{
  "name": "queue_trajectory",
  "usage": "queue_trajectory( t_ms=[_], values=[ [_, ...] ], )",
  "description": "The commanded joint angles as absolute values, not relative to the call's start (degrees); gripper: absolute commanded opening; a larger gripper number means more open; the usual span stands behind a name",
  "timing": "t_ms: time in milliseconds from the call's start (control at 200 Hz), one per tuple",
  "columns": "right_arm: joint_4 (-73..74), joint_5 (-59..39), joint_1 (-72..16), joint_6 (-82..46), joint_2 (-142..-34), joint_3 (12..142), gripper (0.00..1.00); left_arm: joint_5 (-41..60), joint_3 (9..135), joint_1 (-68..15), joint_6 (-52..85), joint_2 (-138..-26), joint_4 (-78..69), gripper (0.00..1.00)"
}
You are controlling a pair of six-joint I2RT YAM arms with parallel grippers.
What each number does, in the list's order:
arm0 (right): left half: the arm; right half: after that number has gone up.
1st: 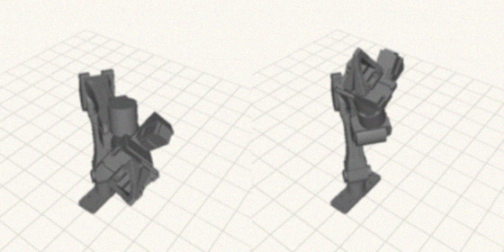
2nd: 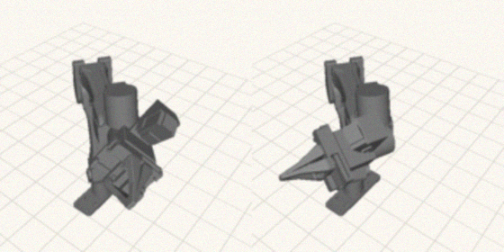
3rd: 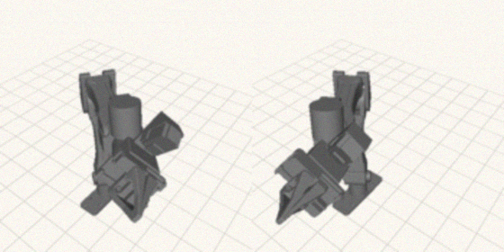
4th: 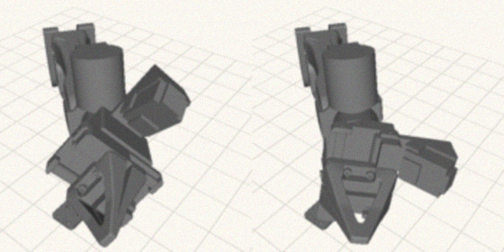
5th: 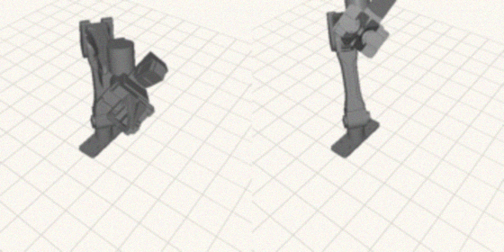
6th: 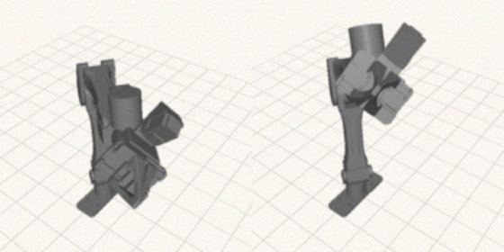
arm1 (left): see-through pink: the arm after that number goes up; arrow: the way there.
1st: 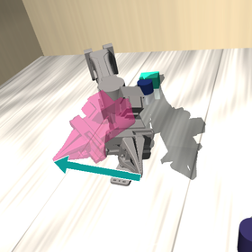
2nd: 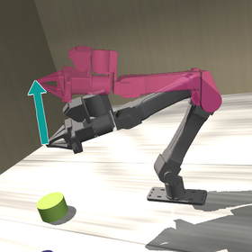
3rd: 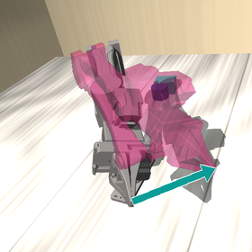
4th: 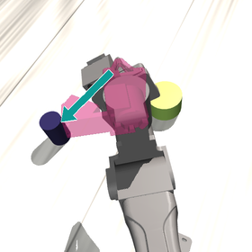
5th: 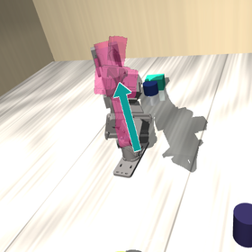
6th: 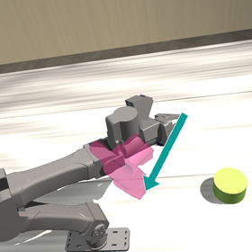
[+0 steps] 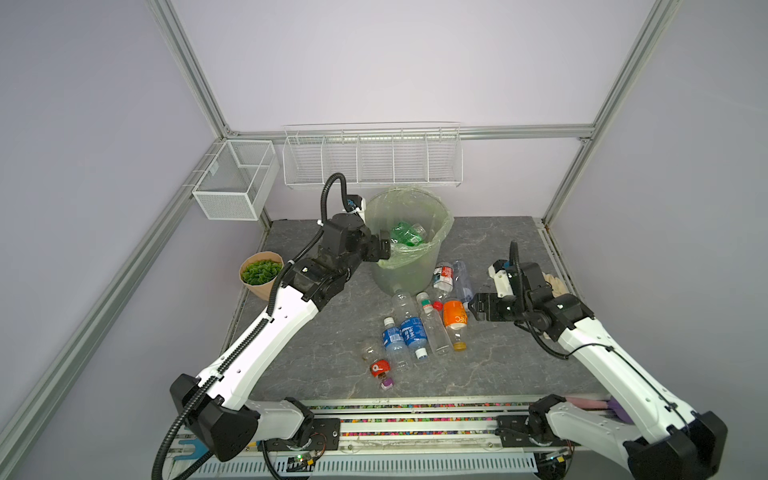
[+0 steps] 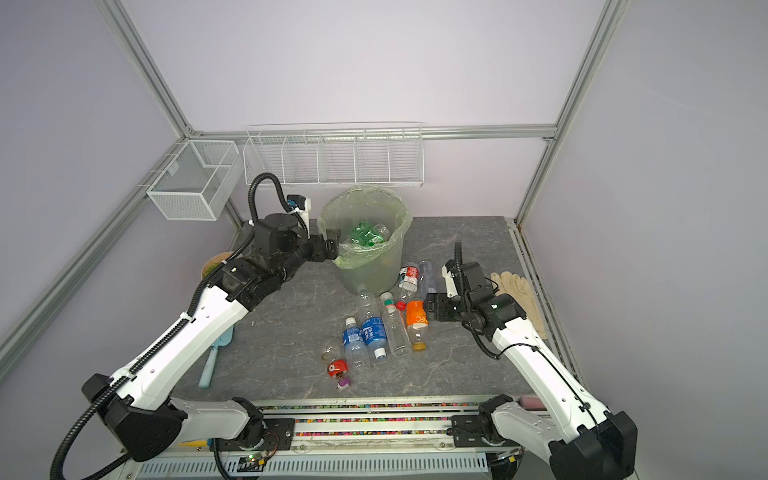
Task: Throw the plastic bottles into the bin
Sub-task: 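Withdraw the left gripper from the bin toward the bottle cluster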
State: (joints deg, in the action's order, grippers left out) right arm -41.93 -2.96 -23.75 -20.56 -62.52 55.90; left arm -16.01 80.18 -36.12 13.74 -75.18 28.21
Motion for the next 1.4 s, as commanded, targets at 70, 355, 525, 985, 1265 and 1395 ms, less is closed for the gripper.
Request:
queue_trajectory(
  t_ms=[70, 355, 525, 985, 1265, 1395],
  values=[
    [-41.9, -5.7, -24.4, -19.6, -63.5, 55.4, 0.89, -13.9, 74.2, -35.3, 19.1, -71.5, 31.1, 1.0],
    [-41.4, -6.0, -25.1, -20.0, -64.0, 55.6, 0.89, -12.3, 63.8, -35.5, 28.4, -64.0, 36.9, 0.95],
    [-41.5, -5.9, -25.6, -20.3, -64.0, 55.5, 0.88, -14.3, 60.1, -39.9, 33.0, -61.3, 41.2, 0.94],
    [-40.9, -5.4, -26.1, -21.3, -63.3, 53.8, 0.88, -14.4, 48.0, -51.7, 50.3, -55.7, 46.3, 0.93],
    [-40.1, -5.5, -26.3, -21.9, -63.7, 53.5, 0.89, -10.1, 40.8, -54.4, 57.7, -53.0, 44.8, 0.91],
    [-40.0, -5.1, -26.5, -22.1, -63.6, 53.5, 0.89, -8.7, 38.3, -55.4, 59.7, -53.7, 41.5, 0.91]
  ],
)
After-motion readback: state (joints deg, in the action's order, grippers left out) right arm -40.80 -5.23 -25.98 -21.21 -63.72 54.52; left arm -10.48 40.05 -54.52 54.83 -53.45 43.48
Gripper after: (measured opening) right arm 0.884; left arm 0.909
